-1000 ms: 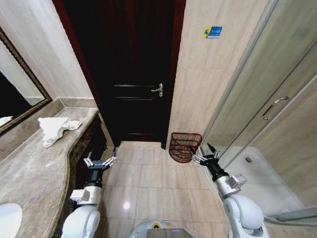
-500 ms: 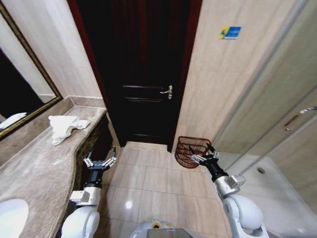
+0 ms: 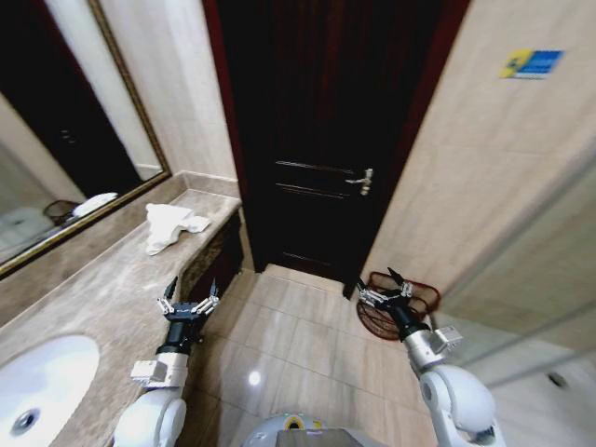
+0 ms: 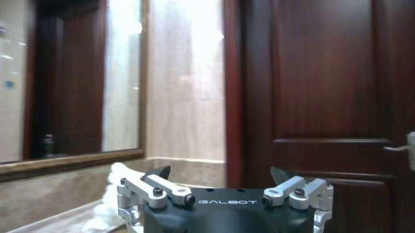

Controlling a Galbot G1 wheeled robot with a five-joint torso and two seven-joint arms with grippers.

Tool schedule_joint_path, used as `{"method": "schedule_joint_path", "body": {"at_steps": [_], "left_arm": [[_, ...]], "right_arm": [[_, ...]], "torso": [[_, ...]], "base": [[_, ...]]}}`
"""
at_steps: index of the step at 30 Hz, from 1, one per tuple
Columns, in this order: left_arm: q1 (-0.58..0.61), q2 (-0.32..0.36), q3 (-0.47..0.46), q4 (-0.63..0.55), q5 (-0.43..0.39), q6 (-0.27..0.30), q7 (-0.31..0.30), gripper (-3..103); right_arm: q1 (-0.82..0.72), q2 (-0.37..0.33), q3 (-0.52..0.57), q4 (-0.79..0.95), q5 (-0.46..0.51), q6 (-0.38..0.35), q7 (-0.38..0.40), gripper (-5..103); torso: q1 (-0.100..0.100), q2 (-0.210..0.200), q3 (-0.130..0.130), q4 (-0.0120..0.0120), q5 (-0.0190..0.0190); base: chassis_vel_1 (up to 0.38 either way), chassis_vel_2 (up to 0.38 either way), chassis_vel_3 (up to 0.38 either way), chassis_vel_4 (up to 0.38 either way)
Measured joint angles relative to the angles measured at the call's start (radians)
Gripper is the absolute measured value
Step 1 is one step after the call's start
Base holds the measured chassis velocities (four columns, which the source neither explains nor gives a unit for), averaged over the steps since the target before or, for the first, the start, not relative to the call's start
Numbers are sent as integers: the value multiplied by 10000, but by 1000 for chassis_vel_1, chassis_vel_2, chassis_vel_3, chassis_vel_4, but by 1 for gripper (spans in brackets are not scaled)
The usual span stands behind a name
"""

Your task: Discard the used towel into the hamper.

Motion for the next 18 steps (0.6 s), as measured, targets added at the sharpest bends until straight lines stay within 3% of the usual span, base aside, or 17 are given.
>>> {"method": "schedule_joint_path", "body": {"at_steps": [8,18], "left_arm": [[15,-69,6,52,-17,-185,-53,100],[-4,-117,17,141,-20,-360,-72,100]], "right_arm": [[68,8,-16,-156,-17,40,-93,100],[195,-21,-8,-277,-11,55,-142,100]], "torso": [[0,0,0,2,2],[0,0,0,0,3]], "base": [[17,150,146,13],[-108,119,111,-113]]}}
